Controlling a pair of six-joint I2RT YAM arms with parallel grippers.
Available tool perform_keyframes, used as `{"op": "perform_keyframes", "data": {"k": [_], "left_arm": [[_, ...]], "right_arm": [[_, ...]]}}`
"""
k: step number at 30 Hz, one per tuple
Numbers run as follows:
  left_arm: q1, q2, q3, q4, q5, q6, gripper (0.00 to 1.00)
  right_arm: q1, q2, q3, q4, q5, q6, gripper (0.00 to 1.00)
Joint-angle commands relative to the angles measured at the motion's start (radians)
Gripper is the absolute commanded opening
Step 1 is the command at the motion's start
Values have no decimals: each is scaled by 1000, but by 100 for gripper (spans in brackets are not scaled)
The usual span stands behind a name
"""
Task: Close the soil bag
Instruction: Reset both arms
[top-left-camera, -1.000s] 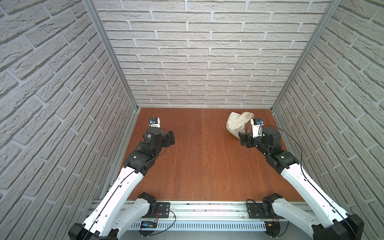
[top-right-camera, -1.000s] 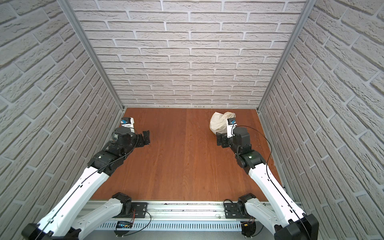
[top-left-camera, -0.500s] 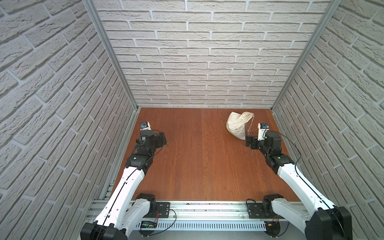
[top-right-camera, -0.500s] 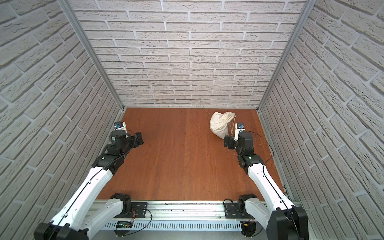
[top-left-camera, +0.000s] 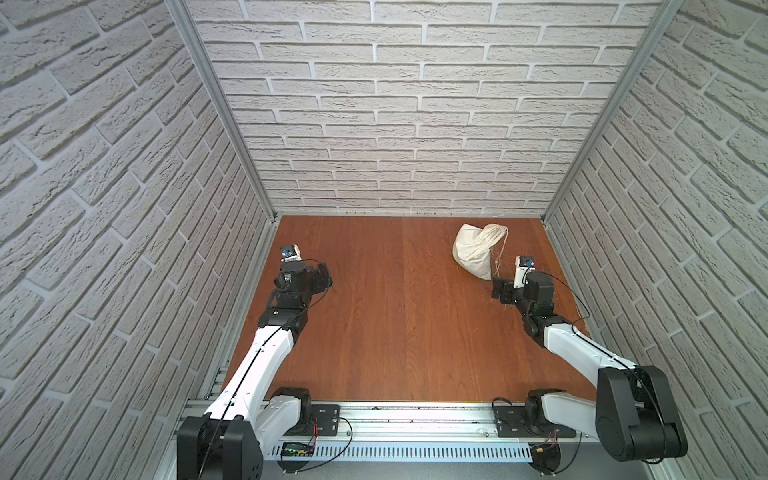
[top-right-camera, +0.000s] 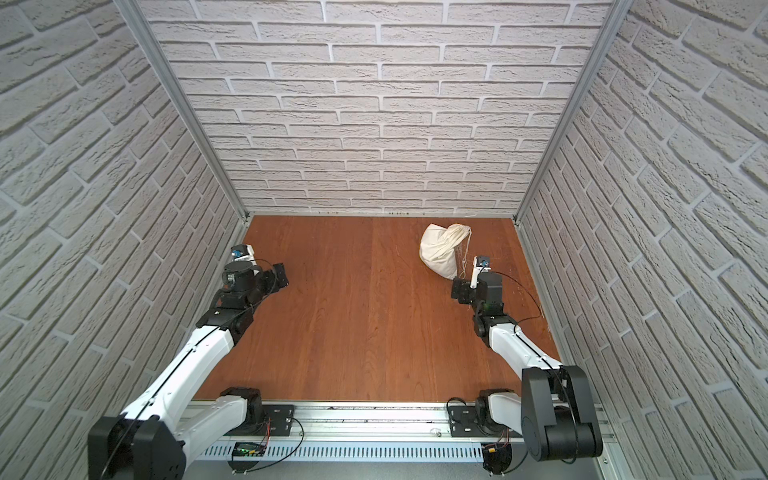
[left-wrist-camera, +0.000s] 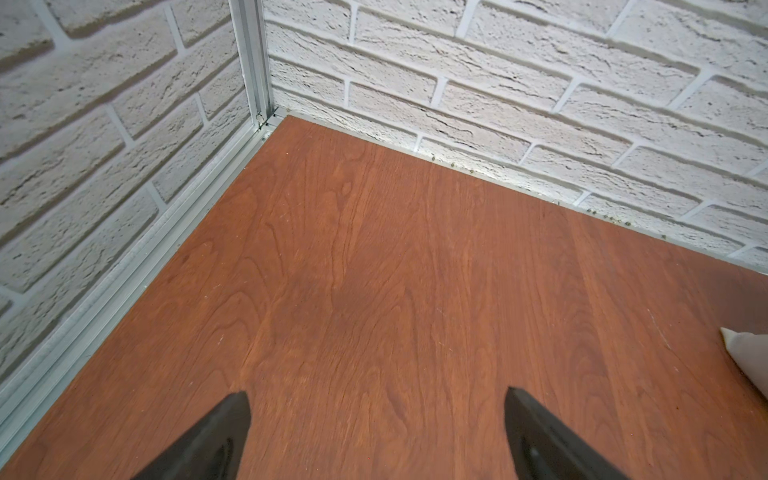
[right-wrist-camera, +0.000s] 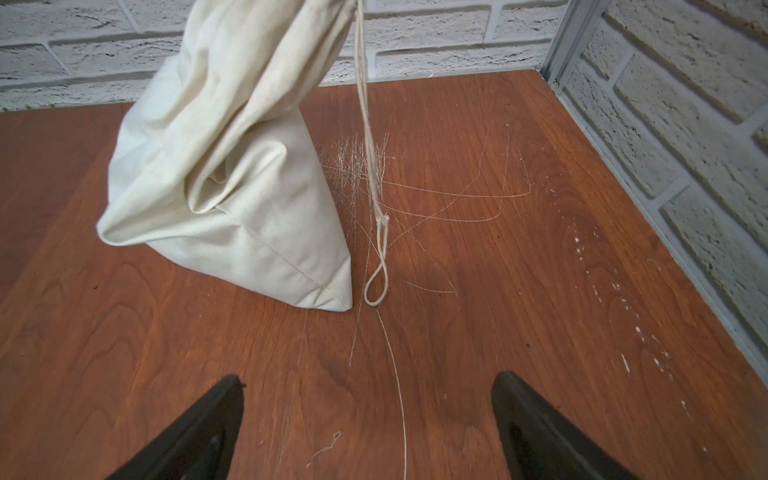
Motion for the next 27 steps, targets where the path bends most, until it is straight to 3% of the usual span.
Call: {"op": "perform_keyframes", "data": {"k": [1, 20, 27], "left_arm": [[13, 39, -15, 121, 28, 37, 98], [52, 47, -125, 263, -57, 152, 98], [67, 165, -160, 388, -91, 183, 98]], "right_arm": [[-12, 22, -13, 146, -19, -37, 96], [-42, 91, -28, 239, -58, -40, 95], [-47, 109, -28, 250, -66, -39, 95]]}}
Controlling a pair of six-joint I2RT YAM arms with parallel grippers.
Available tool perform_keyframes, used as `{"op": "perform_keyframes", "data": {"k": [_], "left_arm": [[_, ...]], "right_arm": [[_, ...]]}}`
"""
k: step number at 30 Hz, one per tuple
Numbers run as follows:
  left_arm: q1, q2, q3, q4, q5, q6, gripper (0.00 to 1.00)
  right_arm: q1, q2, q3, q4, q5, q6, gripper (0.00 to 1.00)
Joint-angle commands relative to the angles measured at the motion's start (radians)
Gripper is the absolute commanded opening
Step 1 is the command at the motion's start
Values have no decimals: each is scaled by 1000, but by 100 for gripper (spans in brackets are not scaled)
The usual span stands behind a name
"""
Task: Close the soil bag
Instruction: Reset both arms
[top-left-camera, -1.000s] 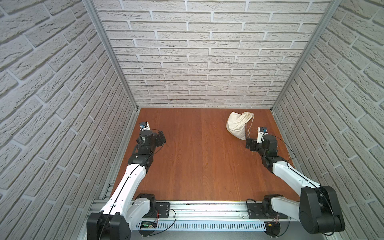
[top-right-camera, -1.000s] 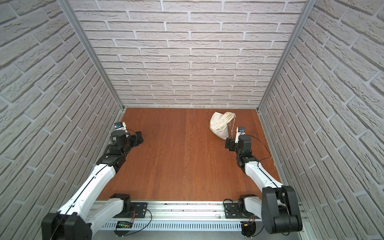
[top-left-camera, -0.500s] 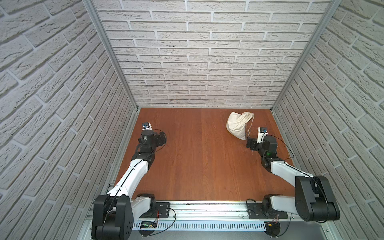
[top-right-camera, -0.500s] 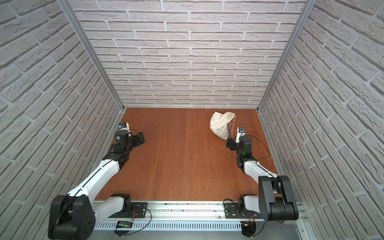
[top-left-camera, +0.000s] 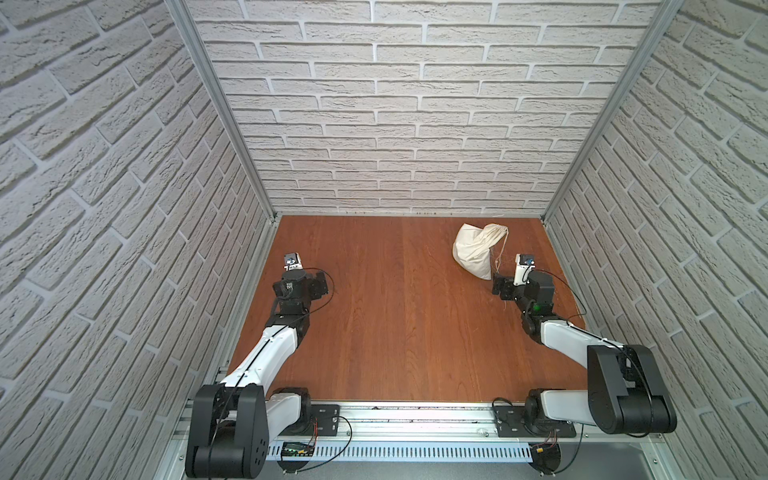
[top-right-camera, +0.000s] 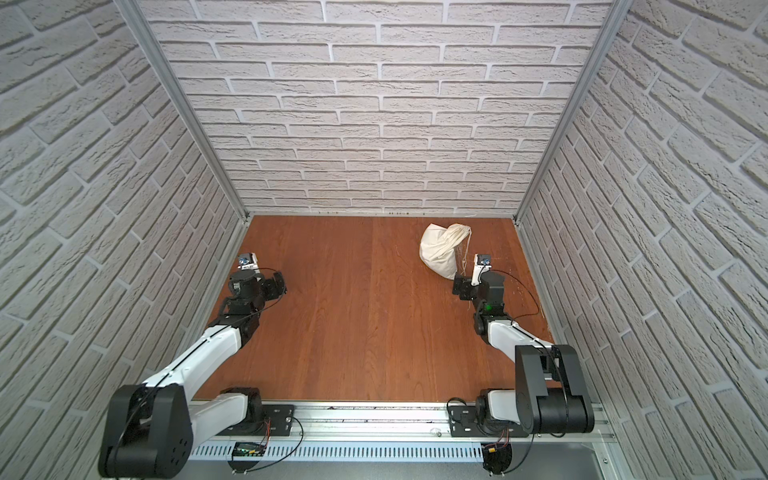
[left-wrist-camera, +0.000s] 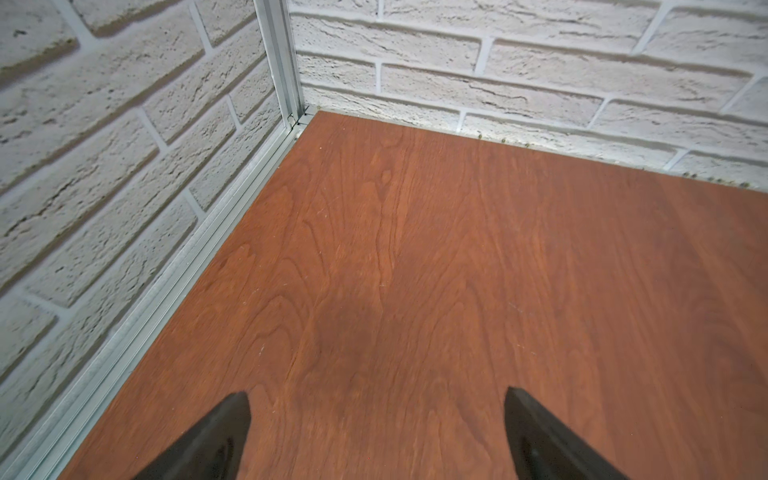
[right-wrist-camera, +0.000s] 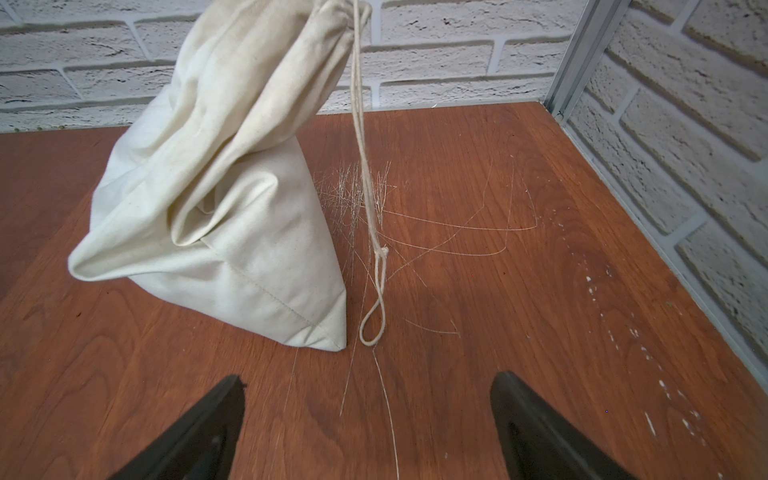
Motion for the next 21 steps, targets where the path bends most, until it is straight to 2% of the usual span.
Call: {"op": "perform_keyframes", "data": {"k": [1, 8, 14, 21], "left_arm": [[17, 58, -19, 134, -24, 31, 98], [28, 174, -38, 282, 16, 52, 98], [20, 176, -77, 393, 63, 124, 98], [13, 228, -132, 519, 104, 147, 98]], "right_arm": [[-10, 2, -14, 57, -11, -9, 95], [-20, 4, -20, 74, -12, -9, 95], [-22, 34, -25, 111, -29, -2, 95], [-24, 57, -22, 125, -33, -4, 95]]}}
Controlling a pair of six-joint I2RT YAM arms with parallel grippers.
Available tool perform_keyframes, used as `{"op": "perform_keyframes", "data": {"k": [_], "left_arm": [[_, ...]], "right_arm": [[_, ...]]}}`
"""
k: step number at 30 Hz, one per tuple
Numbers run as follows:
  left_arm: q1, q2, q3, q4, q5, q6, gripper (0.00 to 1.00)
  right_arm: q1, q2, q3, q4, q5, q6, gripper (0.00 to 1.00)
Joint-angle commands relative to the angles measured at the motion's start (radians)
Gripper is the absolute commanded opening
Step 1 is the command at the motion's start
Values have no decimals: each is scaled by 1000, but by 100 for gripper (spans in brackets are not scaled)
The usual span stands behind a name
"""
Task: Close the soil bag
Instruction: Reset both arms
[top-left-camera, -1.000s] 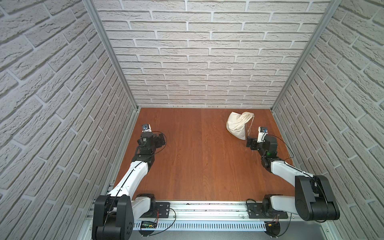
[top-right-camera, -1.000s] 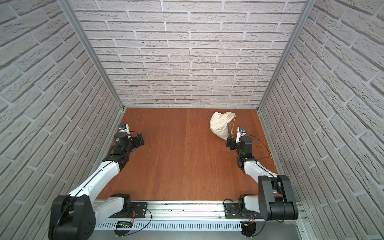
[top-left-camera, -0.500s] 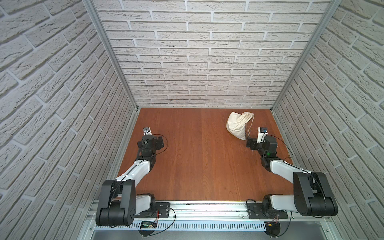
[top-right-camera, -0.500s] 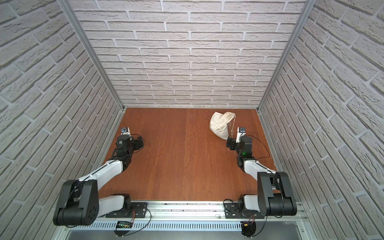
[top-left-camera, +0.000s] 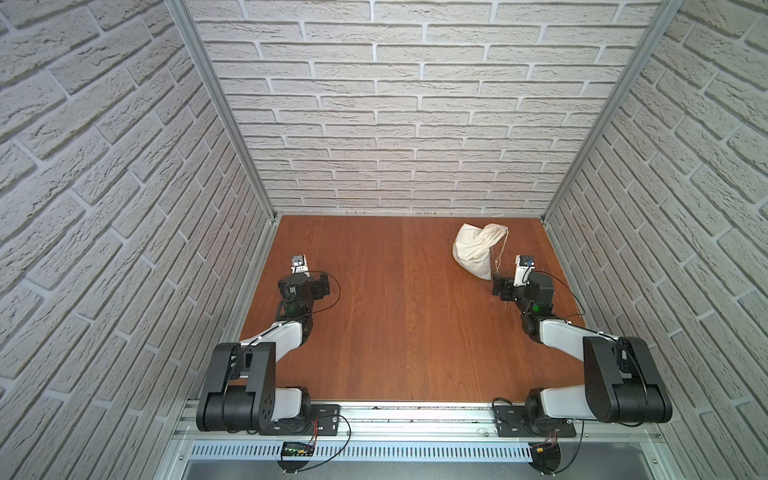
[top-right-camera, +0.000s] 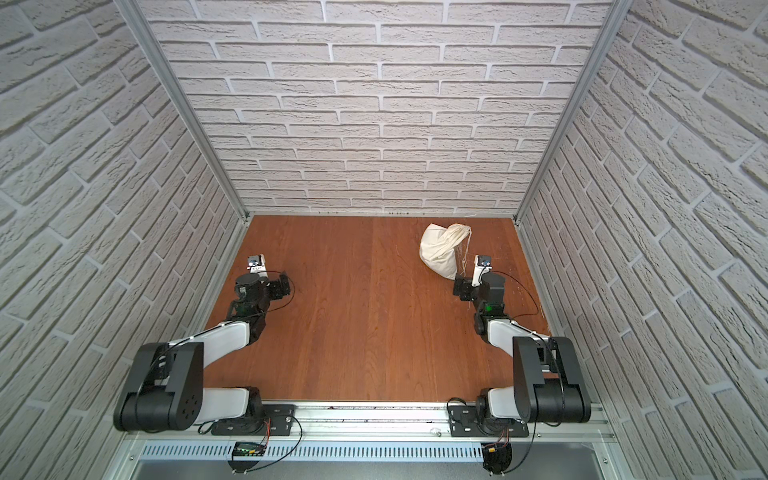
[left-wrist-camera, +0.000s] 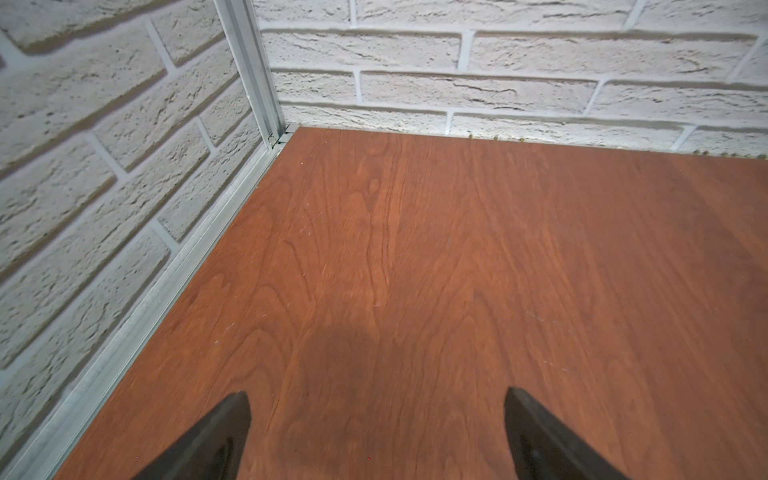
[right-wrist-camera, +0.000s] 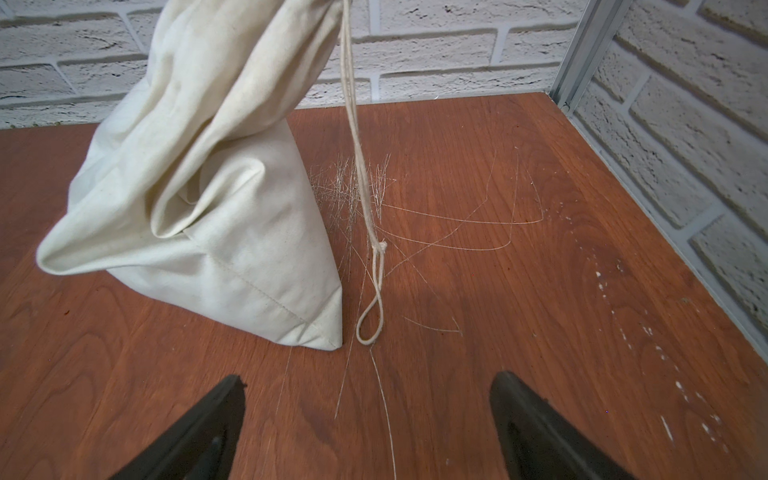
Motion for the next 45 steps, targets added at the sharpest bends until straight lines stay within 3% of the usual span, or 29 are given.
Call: {"op": "perform_keyframes", "data": {"k": [1, 15, 21, 23, 28, 45], "left_arm": [[-6, 41, -46, 143, 40, 30, 98], [-31, 194, -158, 488, 66, 83, 98], [-2, 191, -49, 274, -12, 15, 98], [28, 193, -25, 236, 6, -15, 98], [40, 192, -20, 225, 22, -29, 98], [37, 190, -23, 230, 19, -27, 98]], "right_arm": [[-6, 7, -10, 65, -10, -5, 95], [-6, 49, -67, 209, -24, -12, 95], [-2, 121, -129, 368, -31, -26, 94], [6, 125, -89, 295, -51, -42, 94], [0, 145, -23, 198, -68, -38, 98], [-2, 139, -30, 209, -69, -38, 99]]}}
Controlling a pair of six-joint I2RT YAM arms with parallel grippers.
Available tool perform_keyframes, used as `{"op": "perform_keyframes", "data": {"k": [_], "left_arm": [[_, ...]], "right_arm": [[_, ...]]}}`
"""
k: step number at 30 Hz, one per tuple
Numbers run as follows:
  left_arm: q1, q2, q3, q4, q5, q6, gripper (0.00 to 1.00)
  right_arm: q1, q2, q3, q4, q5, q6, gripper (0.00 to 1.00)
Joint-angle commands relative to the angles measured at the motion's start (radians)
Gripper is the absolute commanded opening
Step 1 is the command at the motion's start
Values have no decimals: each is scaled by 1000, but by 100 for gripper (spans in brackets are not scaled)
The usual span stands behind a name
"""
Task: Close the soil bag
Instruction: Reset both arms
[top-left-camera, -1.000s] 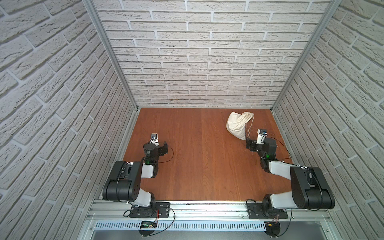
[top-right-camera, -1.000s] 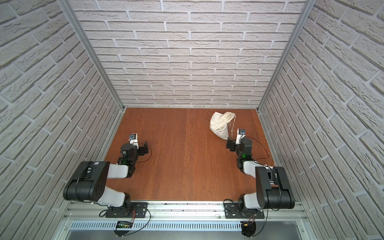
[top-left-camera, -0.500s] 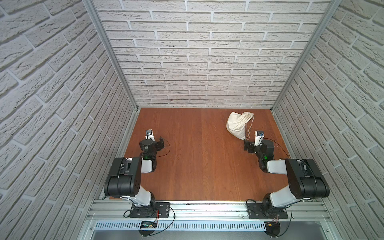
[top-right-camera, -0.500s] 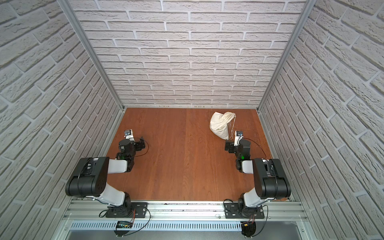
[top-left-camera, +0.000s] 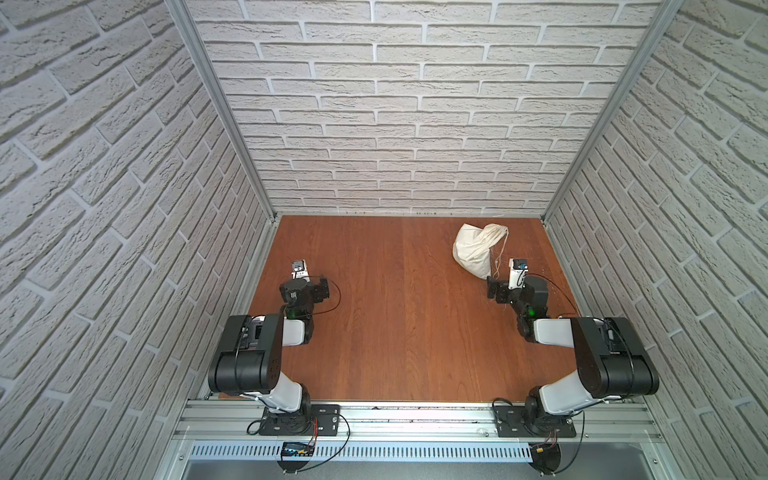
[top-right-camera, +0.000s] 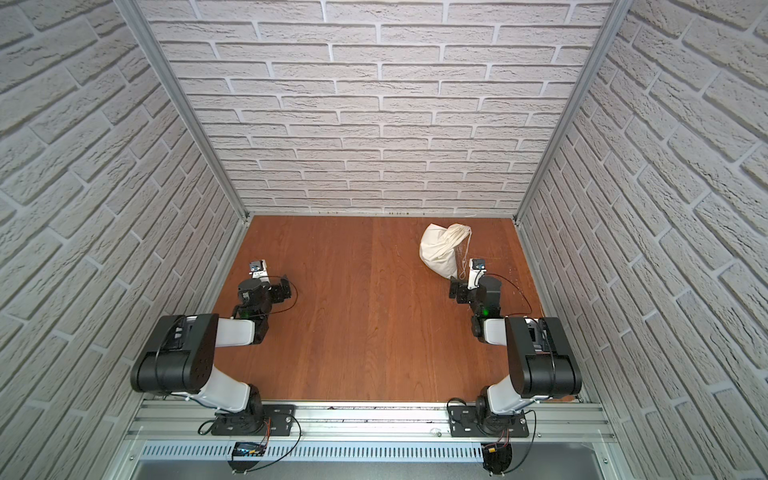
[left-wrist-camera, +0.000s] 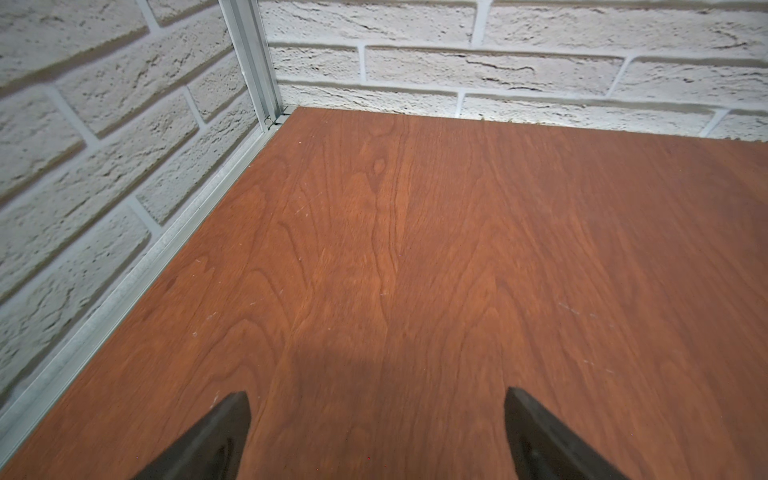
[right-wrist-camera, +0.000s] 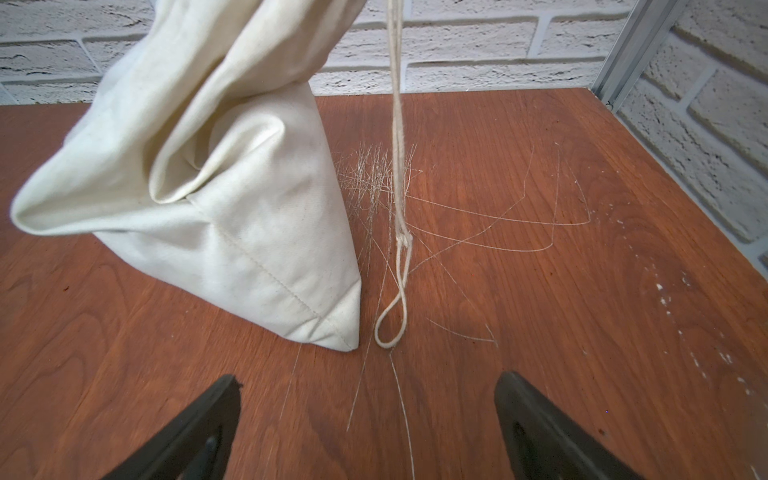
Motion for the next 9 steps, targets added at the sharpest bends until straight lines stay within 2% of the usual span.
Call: {"op": "perform_keyframes", "data": {"k": [1, 9], "left_arm": [[3, 4, 8, 14, -2, -11, 98], [3, 5, 8, 12, -1, -11, 98]], "right_arm": [[-3, -1, 2, 21, -6, -6, 99], [-4, -1, 2, 20, -6, -6, 99]]}}
